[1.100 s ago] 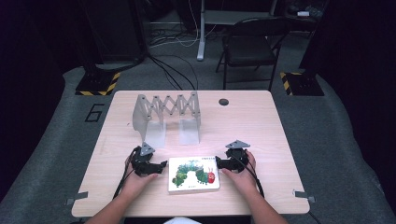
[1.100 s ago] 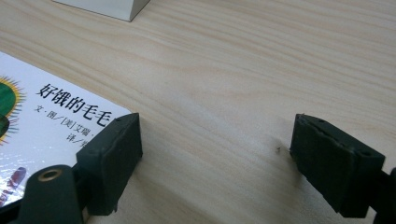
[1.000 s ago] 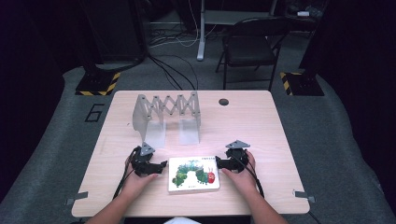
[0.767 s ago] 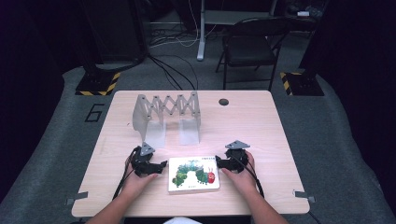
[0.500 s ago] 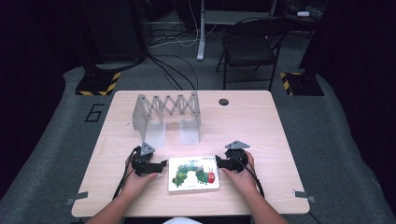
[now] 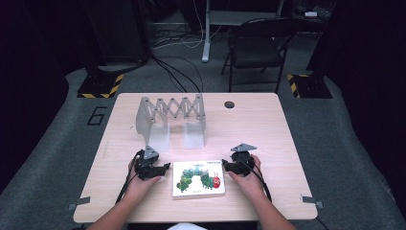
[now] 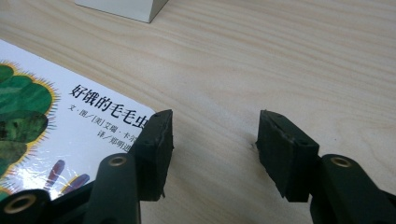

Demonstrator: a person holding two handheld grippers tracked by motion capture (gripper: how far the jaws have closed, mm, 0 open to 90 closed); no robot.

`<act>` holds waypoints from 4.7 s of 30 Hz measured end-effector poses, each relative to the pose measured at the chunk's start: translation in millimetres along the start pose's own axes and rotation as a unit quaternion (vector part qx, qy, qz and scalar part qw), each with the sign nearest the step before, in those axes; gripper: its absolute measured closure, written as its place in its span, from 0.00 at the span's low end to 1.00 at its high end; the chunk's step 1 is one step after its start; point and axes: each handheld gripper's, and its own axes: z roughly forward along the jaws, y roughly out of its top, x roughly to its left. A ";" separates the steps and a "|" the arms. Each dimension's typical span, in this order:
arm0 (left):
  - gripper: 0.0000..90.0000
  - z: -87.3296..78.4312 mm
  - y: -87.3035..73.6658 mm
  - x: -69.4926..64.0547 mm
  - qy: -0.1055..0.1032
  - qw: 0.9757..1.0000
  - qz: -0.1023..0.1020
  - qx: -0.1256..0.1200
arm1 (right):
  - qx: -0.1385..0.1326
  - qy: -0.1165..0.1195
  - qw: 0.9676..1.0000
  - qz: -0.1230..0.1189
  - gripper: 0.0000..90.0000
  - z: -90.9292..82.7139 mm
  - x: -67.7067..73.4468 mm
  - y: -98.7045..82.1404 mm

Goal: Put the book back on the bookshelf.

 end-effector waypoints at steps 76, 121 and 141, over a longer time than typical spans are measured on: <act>0.35 -46.1 -17.2 -74.2 -0.114 0.992 0.044 0.038 | 0.038 0.107 0.993 0.025 0.50 -4.1 16.5 23.5; 0.27 -17.8 -19.2 -87.1 -0.099 0.991 0.091 0.017 | 0.071 0.117 0.987 0.084 0.52 10.7 -6.1 27.5; 0.24 -17.2 -19.5 -87.7 -0.100 0.990 0.097 0.018 | 0.066 0.123 0.984 0.111 0.56 9.6 -12.0 29.3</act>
